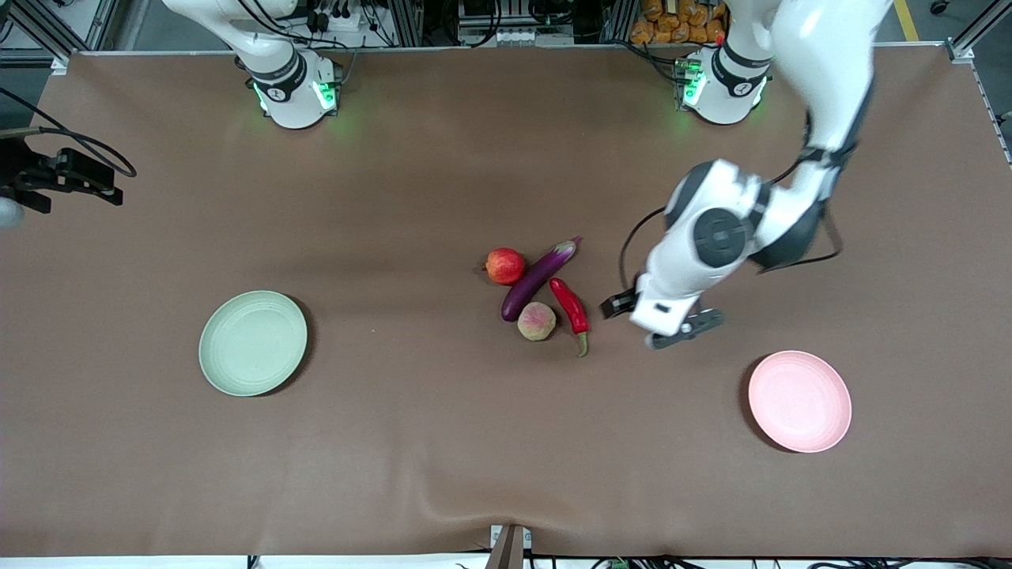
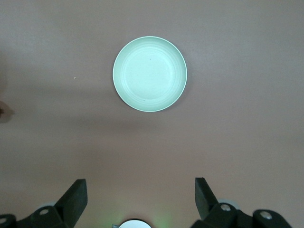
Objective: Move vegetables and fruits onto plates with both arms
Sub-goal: 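Grasp the red chili pepper with the left gripper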
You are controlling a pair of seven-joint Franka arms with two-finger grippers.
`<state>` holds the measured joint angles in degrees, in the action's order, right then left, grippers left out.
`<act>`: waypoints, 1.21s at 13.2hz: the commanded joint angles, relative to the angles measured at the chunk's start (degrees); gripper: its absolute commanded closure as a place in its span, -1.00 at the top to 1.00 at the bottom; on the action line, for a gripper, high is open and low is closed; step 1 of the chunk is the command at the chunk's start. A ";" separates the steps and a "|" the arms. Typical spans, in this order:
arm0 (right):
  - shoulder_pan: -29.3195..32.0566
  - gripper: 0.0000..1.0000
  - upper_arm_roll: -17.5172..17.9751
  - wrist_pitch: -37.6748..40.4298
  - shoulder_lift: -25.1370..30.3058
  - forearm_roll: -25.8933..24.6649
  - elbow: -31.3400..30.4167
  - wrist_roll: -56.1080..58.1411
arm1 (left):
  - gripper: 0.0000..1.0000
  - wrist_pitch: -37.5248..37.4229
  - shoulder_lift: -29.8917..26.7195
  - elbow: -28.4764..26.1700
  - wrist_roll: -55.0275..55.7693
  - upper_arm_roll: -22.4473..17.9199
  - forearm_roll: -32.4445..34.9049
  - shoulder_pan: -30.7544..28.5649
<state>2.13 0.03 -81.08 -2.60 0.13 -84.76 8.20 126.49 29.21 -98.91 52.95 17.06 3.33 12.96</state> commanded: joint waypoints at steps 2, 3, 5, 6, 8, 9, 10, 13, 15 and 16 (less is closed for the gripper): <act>1.29 1.00 0.85 -0.75 -5.56 0.83 0.47 -0.12 | 0.96 6.74 6.02 1.35 7.33 -0.10 3.42 2.68; 1.47 1.00 0.85 -0.92 -5.57 0.93 0.47 -0.12 | 0.95 8.50 7.34 1.43 9.87 -0.27 4.74 3.38; 1.47 1.00 0.94 -0.92 -7.58 0.84 0.47 -0.12 | 0.83 11.75 9.98 1.52 12.79 -0.27 7.64 4.43; 1.30 1.00 0.94 -1.01 -8.03 0.93 0.56 -0.03 | 0.73 12.37 11.04 1.52 13.67 -0.36 8.61 5.49; 0.59 1.00 1.03 -1.88 -8.12 0.84 0.56 0.06 | 0.69 13.52 11.84 1.52 14.47 -0.36 8.80 5.85; 0.33 1.00 1.20 -2.06 -8.12 1.10 0.56 -0.29 | 0.65 13.61 12.27 1.52 14.47 -0.36 8.80 5.85; 0.07 1.00 1.38 -2.15 -8.12 1.80 0.56 -0.81 | 0.49 13.70 12.54 1.52 14.38 -0.36 8.80 5.93; 0.41 1.00 1.20 -1.98 -8.03 12.24 0.39 -5.88 | -1.00 13.79 12.81 1.35 13.25 -0.36 9.67 5.94; -0.81 1.00 1.38 -1.98 -8.03 13.85 0.21 -13.70 | -1.00 13.35 12.19 1.09 12.36 -0.36 11.16 4.98; -2.90 1.00 1.29 -2.06 -8.03 13.94 -0.14 -15.39 | -1.00 12.56 10.71 0.65 10.10 -0.36 11.60 4.45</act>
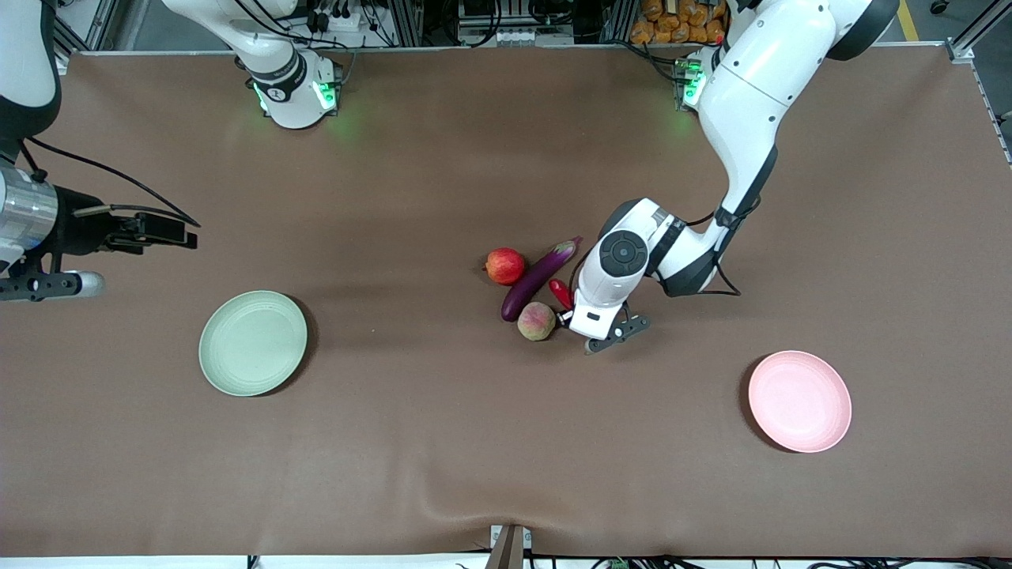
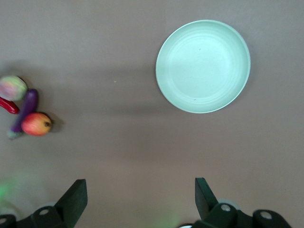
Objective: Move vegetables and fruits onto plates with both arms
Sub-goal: 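Grasp the red chili pepper with the left gripper, then carry the chili to the pink plate while the right gripper reaches the pomegranate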
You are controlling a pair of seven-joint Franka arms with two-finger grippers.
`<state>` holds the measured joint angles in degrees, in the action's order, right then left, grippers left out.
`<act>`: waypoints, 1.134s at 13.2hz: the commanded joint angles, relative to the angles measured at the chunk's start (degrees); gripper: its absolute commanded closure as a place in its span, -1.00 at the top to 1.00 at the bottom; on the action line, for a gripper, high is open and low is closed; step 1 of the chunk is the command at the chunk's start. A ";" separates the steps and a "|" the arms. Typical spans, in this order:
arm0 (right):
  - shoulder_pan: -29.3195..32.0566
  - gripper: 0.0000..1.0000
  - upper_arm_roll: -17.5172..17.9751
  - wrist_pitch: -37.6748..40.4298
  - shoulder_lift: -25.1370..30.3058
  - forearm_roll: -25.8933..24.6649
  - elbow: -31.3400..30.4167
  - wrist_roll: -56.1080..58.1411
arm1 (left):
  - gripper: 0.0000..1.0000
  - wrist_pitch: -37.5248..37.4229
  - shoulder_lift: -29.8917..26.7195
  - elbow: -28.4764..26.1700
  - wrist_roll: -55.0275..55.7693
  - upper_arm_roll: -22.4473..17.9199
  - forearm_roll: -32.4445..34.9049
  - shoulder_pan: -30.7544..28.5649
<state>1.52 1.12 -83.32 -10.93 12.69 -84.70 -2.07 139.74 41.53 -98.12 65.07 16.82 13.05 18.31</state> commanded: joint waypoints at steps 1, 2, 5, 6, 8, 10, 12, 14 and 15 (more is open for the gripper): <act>-3.19 1.00 0.29 0.18 0.21 1.89 -0.56 -7.05 | -1.00 -3.13 -3.72 -0.84 -6.06 -0.12 1.89 -2.48; -3.89 1.00 0.29 0.18 0.21 3.11 -0.91 -8.63 | -1.00 -5.33 -5.65 -1.28 -9.75 0.05 1.98 -4.67; -8.01 1.00 0.20 -0.96 -0.32 4.79 -1.35 -16.62 | -1.00 -8.68 -9.97 -2.34 -20.82 0.14 1.98 -11.87; -10.03 1.00 0.20 -1.92 -1.02 4.88 -1.35 -19.34 | -1.00 -9.39 -10.33 -2.08 -25.30 0.23 1.89 -14.68; -14.42 1.00 0.20 -4.20 -1.72 4.80 -2.13 -26.19 | -1.00 -9.66 -10.68 -1.55 -31.65 0.14 1.89 -20.48; -20.48 1.00 0.20 -10.25 -2.51 4.71 -5.72 -33.05 | -1.00 -9.66 -10.77 -0.94 -34.13 0.14 1.89 -25.84; -27.06 1.00 0.11 -17.89 -4.52 4.71 -8.90 -39.63 | -1.00 -9.66 -10.07 2.04 -35.01 0.31 1.19 -29.20; -32.00 1.00 0.11 -24.31 -8.48 4.62 -8.73 -48.33 | -1.00 -9.66 -6.66 7.21 -36.58 0.23 1.19 -30.35; -33.94 1.00 0.20 -28.00 -10.67 4.62 -8.73 -51.77 | -1.00 -9.57 -4.46 9.24 -40.08 0.23 1.10 -31.57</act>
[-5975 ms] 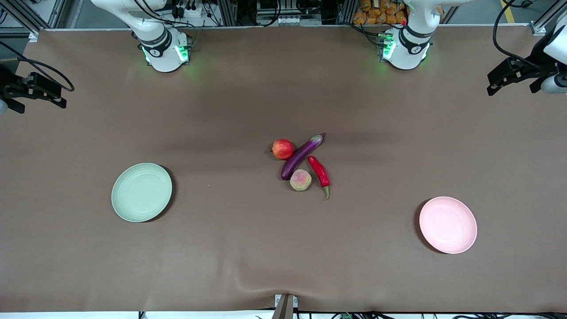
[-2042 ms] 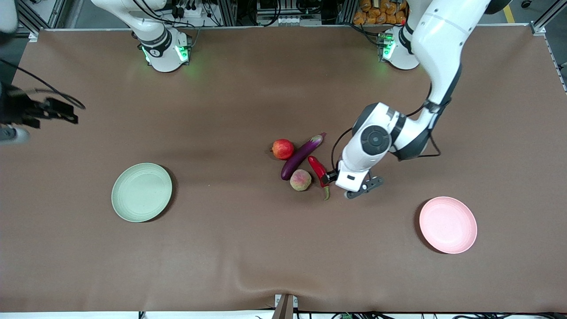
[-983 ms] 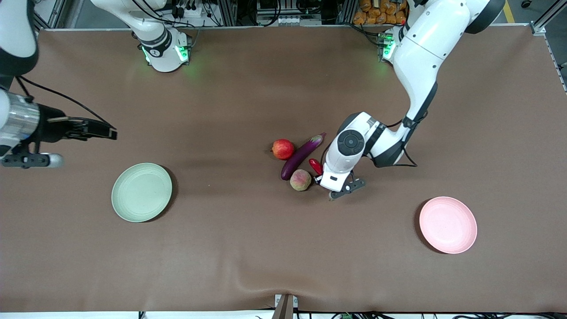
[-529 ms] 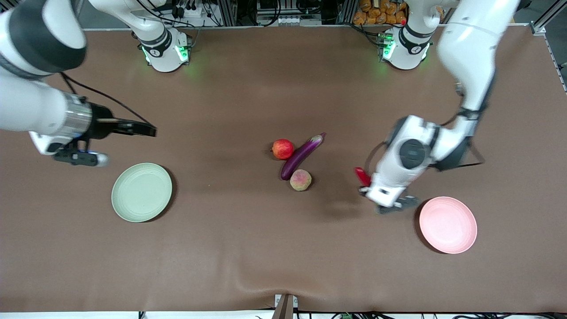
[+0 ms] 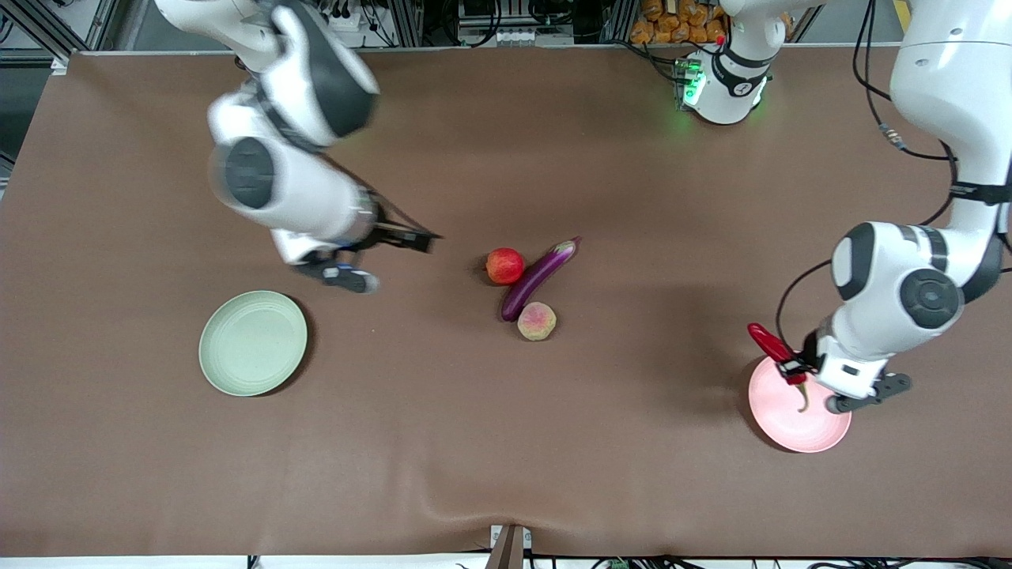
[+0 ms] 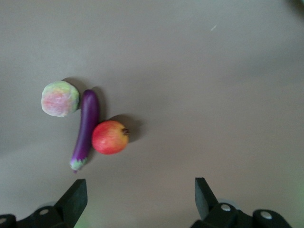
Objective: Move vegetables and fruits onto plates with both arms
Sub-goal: 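Carry the chili to the pink plate while the right gripper reaches the pomegranate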
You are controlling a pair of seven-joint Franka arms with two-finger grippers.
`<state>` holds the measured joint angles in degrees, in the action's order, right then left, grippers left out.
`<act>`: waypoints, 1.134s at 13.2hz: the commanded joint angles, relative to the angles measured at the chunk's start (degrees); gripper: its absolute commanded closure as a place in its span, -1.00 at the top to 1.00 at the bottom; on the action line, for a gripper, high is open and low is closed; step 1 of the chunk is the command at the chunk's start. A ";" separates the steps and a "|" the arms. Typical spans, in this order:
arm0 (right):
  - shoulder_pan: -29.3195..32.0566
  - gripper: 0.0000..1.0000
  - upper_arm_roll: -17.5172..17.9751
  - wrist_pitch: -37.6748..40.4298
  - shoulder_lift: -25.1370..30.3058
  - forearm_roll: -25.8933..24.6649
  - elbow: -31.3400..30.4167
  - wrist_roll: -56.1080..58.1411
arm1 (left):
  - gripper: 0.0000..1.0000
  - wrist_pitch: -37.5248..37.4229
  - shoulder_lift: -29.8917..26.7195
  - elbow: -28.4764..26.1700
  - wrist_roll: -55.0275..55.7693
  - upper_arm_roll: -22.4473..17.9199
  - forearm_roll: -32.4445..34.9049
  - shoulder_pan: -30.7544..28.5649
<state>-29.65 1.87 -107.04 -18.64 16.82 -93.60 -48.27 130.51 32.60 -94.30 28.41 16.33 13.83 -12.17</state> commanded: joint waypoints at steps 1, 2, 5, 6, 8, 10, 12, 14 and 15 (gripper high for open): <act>-4.26 1.00 -0.55 -6.84 -4.81 0.49 0.26 -7.60 | -1.00 -0.35 6.23 7.01 -7.11 0.72 0.24 -2.58; -6.01 1.00 -0.63 -8.87 -6.74 0.49 0.35 -8.41 | -1.00 -0.35 7.72 8.42 -10.10 0.63 0.24 -3.90; -10.58 1.00 -0.63 -17.38 -13.24 -0.20 0.44 -9.81 | -1.00 -0.08 11.77 11.77 -15.67 0.63 0.15 -6.80; -12.17 1.00 -0.81 -21.16 -15.35 -0.47 0.53 -11.82 | -1.00 -0.08 12.74 12.73 -15.67 0.63 0.06 -6.90; -13.58 1.00 -0.99 -24.70 -17.74 -2.22 0.53 -14.30 | -1.00 -0.08 15.81 15.98 -15.50 0.54 -3.70 -6.73; -13.50 1.00 -0.90 -24.19 -17.83 -2.41 0.35 -15.18 | -1.00 0.01 17.23 17.92 -15.58 0.28 -4.16 -6.72; -14.02 1.00 -0.99 -24.09 -18.27 -2.41 0.00 -15.88 | -1.00 0.36 17.49 17.93 -15.76 -0.33 -4.07 -6.72; -14.90 1.00 -1.07 -24.71 -19.59 -3.80 0.18 -16.15 | 0.06 0.36 17.32 17.58 -15.67 -0.51 -4.07 -6.81; -14.99 1.00 -1.07 -24.71 -19.85 -5.47 0.09 -16.32 | 0.90 0.36 16.97 17.31 -15.93 -0.51 -3.64 -6.90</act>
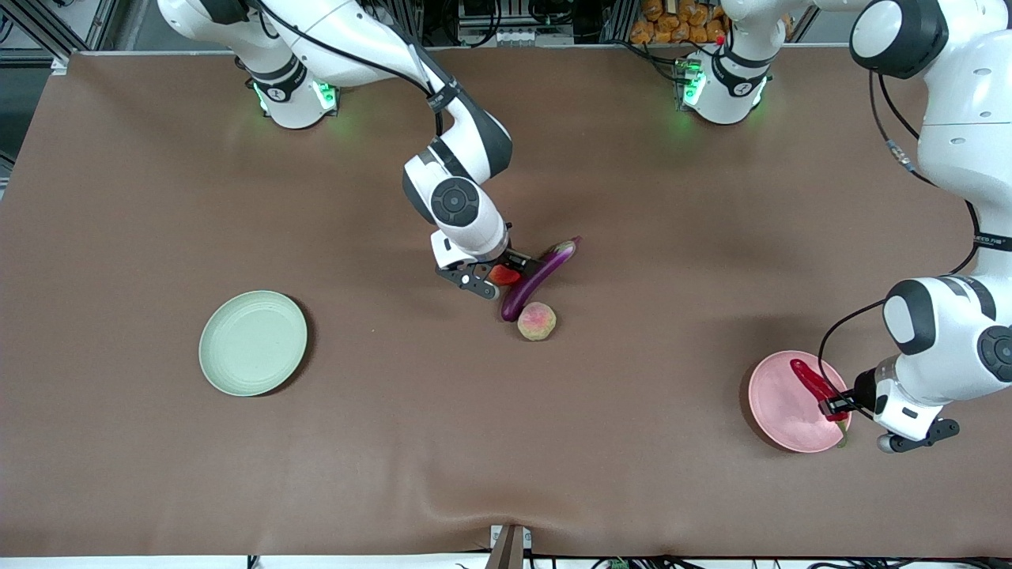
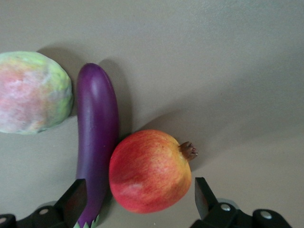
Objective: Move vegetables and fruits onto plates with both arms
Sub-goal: 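Release the chili on the pink plate while the right gripper grasps the pomegranate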
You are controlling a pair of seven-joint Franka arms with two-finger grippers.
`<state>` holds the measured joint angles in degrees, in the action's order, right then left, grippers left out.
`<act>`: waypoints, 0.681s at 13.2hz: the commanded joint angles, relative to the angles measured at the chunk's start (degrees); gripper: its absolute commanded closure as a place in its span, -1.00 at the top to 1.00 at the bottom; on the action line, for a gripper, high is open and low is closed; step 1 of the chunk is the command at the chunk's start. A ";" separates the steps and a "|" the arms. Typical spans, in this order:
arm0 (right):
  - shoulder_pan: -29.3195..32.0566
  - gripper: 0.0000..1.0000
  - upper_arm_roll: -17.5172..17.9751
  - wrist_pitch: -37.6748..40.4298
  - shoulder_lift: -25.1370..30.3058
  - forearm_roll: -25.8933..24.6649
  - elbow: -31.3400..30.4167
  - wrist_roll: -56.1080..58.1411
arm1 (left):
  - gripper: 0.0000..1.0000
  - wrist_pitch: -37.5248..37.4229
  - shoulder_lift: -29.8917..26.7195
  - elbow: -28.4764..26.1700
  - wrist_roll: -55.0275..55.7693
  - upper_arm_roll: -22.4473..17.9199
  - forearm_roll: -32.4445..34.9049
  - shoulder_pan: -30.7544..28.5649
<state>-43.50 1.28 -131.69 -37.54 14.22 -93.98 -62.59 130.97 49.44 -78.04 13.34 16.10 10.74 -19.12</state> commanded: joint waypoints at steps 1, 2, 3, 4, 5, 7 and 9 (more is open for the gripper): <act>-1.14 1.00 -0.40 -0.15 -1.56 -3.14 0.55 -2.27 | 1.00 -0.19 -0.13 0.44 -0.60 -0.28 -0.45 -0.12; -1.23 1.00 -0.40 -0.41 -2.18 -3.23 0.98 -2.88 | 1.00 -0.19 -0.48 0.09 0.36 -0.28 -0.54 0.22; -1.58 1.00 -0.40 -1.45 -2.79 -3.32 1.25 -2.89 | 1.00 -0.62 -0.74 -0.18 0.54 0.07 -0.63 0.31; -1.93 1.00 -0.40 -2.07 -3.23 -3.41 1.25 -2.80 | 1.00 -1.59 -1.87 -1.05 0.63 0.24 -0.98 0.58; -1.93 0.21 -0.40 -1.99 -3.24 -4.02 1.34 -2.63 | 1.00 -3.95 -4.06 -2.89 1.67 0.59 -0.98 0.49; -1.85 -1.00 -0.49 -0.51 -2.63 -4.64 2.04 -2.54 | 1.00 -9.74 -8.46 -5.79 7.10 5.14 -1.33 0.49; -0.01 -1.00 -0.40 7.54 -1.92 -4.38 5.53 -2.28 | 1.00 -10.30 -11.63 -9.39 16.76 9.89 -0.72 2.06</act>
<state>-44.74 1.03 -130.60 -40.05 10.58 -92.15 -64.01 121.69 43.63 -80.87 22.99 23.10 10.08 -18.53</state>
